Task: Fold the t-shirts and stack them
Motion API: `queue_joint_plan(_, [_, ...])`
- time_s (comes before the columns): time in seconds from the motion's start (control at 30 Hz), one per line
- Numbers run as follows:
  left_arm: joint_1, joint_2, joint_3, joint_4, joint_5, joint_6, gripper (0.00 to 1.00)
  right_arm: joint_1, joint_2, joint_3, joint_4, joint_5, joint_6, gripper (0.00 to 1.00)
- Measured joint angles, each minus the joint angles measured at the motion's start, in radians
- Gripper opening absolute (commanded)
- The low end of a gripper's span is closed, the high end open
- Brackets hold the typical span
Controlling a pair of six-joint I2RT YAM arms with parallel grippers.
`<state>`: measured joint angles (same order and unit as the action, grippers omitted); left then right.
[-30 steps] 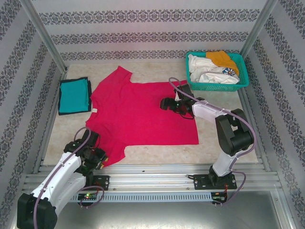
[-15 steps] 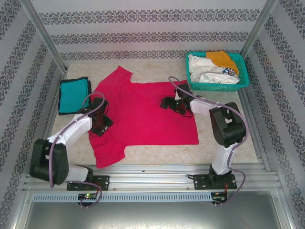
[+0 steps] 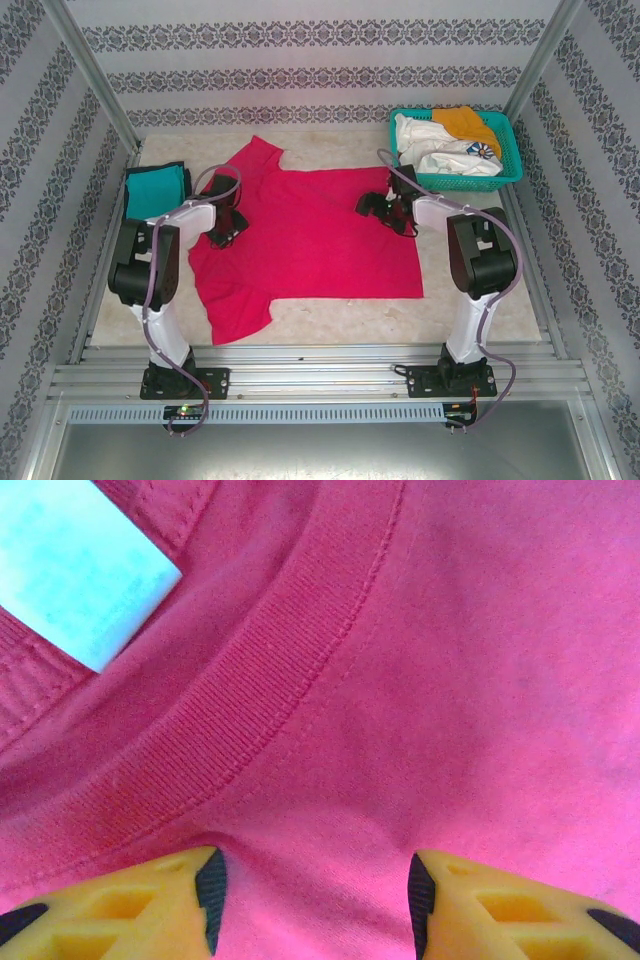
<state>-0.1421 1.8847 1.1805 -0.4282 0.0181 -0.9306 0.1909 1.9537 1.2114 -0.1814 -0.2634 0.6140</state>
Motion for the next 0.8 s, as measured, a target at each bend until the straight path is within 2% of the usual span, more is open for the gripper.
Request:
queue_joint_plan(0.3, [0.000, 0.078, 0.109, 0.019, 0.026, 0.019, 0.57, -0.021, 0.063, 0.088, -0.001, -0.019, 0.010, 0.90])
queue_joint_plan(0.33, [0.000, 0.078, 0.110, 0.019, 0.030, 0.025, 0.60, -0.021, 0.063, 0.089, -0.001, -0.021, 0.008, 0.90])
queue_joint_plan(0.43, [0.000, 0.068, 0.111, 0.021, 0.041, 0.049, 0.81, -0.021, 0.058, 0.089, -0.001, -0.031, -0.004, 0.91])
queue_joint_plan(0.5, [0.000, 0.042, 0.098, 0.018, 0.048, 0.061, 0.89, -0.017, 0.044, 0.076, -0.001, -0.033, -0.015, 0.91])
queue_joint_plan(0.63, [0.000, -0.115, 0.016, 0.010, 0.048, 0.071, 1.00, 0.007, -0.026, 0.023, -0.003, -0.033, -0.034, 0.91])
queue_joint_plan(0.8, [0.000, -0.401, -0.140, 0.001, 0.029, 0.075, 1.00, 0.057, -0.151, -0.036, -0.008, -0.029, -0.060, 0.91])
